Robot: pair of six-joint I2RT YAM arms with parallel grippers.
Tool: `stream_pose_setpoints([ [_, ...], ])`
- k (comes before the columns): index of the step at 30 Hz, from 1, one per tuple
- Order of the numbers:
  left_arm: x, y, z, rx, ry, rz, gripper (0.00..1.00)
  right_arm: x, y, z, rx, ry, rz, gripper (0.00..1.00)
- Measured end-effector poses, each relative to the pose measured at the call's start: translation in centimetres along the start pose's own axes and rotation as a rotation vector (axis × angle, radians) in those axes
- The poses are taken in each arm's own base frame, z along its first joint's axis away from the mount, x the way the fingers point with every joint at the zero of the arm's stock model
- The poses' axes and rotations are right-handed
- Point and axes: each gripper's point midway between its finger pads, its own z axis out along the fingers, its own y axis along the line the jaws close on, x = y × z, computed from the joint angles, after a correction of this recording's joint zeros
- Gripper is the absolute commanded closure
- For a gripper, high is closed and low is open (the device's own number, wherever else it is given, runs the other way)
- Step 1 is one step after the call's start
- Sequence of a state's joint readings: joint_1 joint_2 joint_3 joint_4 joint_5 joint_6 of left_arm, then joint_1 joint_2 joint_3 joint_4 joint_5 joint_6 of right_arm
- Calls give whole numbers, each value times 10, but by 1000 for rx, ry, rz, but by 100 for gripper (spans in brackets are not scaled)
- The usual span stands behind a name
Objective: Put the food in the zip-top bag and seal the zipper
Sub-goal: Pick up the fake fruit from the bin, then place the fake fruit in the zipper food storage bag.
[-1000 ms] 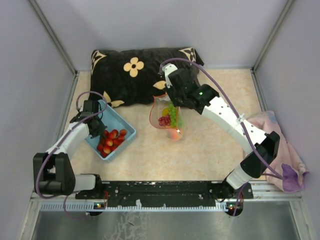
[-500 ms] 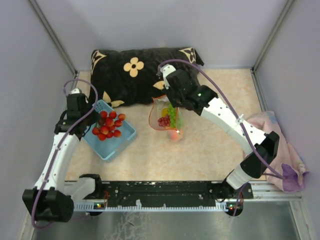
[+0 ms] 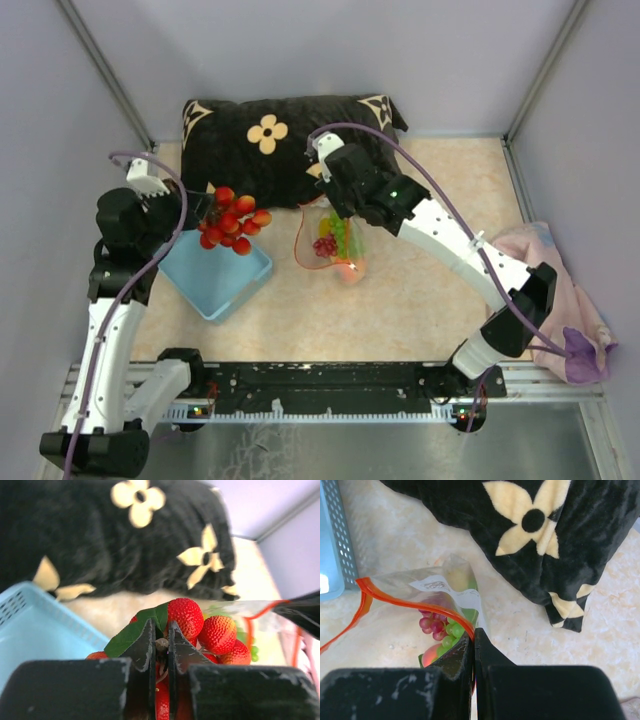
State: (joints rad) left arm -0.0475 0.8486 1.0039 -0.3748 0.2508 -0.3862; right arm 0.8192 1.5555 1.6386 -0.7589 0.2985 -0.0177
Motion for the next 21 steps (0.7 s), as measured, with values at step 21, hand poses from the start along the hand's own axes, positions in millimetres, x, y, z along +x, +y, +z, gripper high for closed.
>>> stream_pose_setpoints([
  [21, -33, -164, -71, 866, -261, 61, 100, -10, 16, 5, -50, -20, 52, 100],
])
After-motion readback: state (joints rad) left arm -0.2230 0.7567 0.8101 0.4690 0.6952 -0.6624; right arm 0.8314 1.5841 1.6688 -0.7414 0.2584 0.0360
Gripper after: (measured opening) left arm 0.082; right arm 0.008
